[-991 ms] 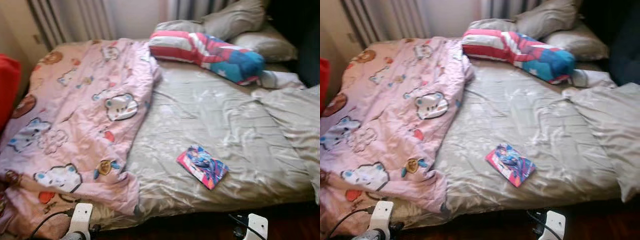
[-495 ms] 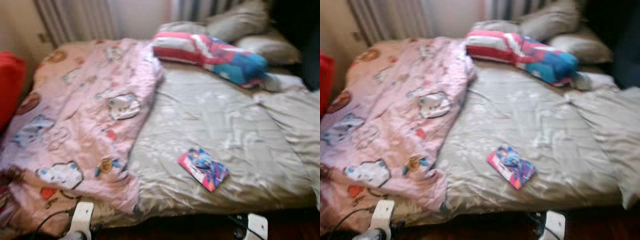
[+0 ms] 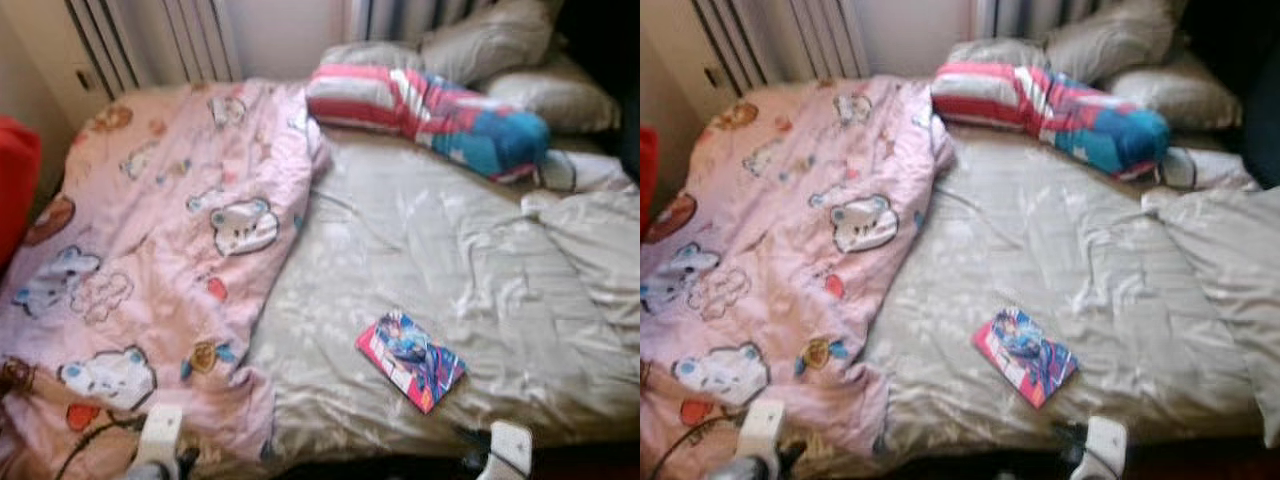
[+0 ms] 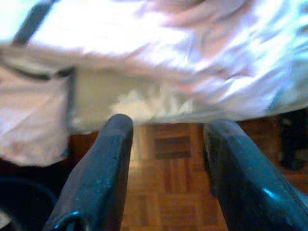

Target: Clean up the room

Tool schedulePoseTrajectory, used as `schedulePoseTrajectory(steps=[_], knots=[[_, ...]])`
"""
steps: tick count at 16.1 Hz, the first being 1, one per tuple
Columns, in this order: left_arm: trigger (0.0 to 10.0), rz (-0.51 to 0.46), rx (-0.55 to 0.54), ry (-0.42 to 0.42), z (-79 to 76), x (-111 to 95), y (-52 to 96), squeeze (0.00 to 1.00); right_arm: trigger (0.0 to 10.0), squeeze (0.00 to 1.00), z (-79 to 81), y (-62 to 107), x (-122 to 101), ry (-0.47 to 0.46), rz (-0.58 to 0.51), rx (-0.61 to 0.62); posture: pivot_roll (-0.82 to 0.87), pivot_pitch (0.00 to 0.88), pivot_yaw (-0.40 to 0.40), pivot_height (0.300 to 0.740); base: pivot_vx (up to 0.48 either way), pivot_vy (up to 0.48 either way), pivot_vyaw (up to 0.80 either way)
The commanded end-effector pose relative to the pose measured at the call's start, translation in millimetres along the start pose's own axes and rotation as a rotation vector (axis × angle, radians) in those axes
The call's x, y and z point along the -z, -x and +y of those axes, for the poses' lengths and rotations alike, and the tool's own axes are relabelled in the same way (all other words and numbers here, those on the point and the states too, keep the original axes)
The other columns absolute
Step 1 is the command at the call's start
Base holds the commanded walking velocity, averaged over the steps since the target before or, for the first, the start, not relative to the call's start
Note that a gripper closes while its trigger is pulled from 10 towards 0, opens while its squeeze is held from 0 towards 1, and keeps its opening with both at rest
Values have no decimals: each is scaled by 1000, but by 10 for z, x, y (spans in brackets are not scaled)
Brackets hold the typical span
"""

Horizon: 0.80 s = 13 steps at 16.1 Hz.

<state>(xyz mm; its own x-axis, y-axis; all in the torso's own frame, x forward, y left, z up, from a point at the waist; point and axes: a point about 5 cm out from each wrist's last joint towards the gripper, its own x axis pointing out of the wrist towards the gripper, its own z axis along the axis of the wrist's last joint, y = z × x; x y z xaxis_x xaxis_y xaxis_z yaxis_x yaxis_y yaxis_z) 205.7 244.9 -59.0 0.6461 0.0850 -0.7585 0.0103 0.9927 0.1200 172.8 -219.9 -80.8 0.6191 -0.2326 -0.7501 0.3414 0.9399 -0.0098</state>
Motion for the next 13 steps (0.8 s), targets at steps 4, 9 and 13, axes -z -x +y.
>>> schedulePoseTrajectory(steps=[4, 9, 13], knots=[[10000, 33, -14, 6, 50, 99, 26, 0, 10000, 0, 42, -22, -122, 2, -57, -10, -59, 126, 7, 740, 0, 0, 0], [10000, -115, -16, 51, -101, -44, 5, 0, 10000, 0, 123, -44, -465, 44, -238, -47, -49, 131, 2, 740, 0, 0, 0], [10000, -426, 35, 34, -314, -498, 34, 0, 10000, 0, 199, 37, -780, 79, -489, -93, -52, 124, 6, 740, 0, 0, 0]])
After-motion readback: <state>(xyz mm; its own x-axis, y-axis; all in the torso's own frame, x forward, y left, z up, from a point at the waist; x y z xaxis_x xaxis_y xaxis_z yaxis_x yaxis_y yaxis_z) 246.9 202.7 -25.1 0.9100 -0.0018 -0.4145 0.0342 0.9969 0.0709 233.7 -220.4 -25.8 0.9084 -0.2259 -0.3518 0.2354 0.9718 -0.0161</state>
